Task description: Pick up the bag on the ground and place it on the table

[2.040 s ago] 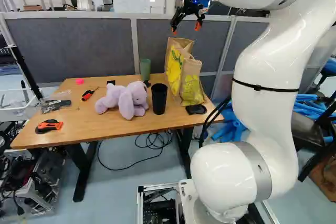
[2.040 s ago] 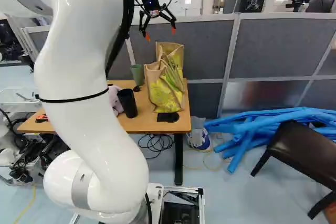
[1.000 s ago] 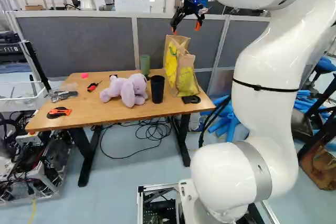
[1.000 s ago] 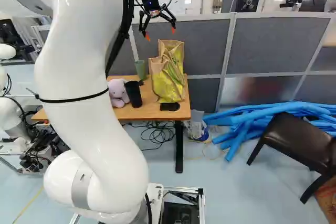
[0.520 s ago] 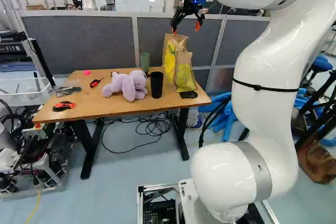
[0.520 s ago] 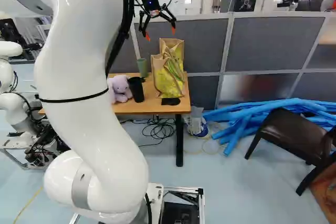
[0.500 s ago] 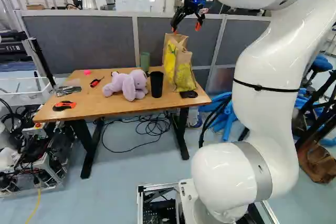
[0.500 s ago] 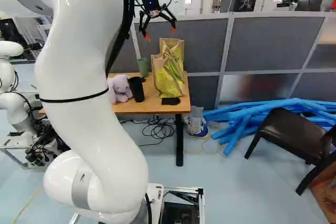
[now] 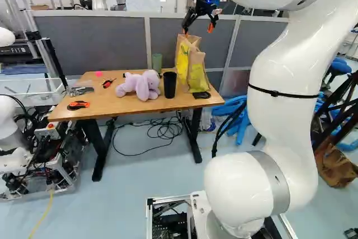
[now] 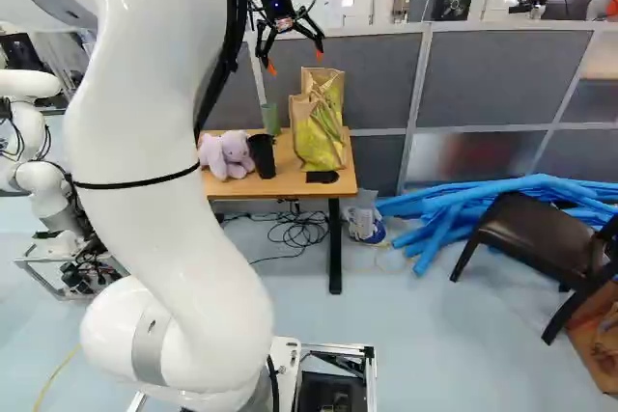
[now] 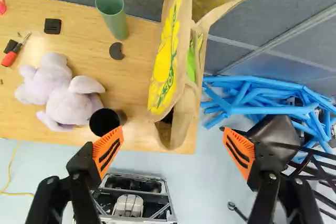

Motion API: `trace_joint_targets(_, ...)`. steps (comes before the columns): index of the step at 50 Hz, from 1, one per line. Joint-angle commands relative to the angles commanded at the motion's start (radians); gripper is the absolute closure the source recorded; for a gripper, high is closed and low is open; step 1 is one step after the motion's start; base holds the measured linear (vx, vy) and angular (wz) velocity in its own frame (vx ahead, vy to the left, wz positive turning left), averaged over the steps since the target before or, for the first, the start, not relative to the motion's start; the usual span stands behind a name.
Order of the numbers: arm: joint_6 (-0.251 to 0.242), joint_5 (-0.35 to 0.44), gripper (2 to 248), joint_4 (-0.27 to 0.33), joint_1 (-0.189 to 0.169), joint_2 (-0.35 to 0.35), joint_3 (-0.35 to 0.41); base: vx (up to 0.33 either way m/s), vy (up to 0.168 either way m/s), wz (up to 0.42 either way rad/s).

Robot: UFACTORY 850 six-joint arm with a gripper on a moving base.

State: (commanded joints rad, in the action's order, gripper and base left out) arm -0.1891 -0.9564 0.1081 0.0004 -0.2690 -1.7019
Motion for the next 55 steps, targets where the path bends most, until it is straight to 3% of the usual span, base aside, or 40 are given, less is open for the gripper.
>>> trace_joint_targets(55,0.0,0.0,3,0.0,0.0,0.0,0.0,-0.131,0.07,-0.006)
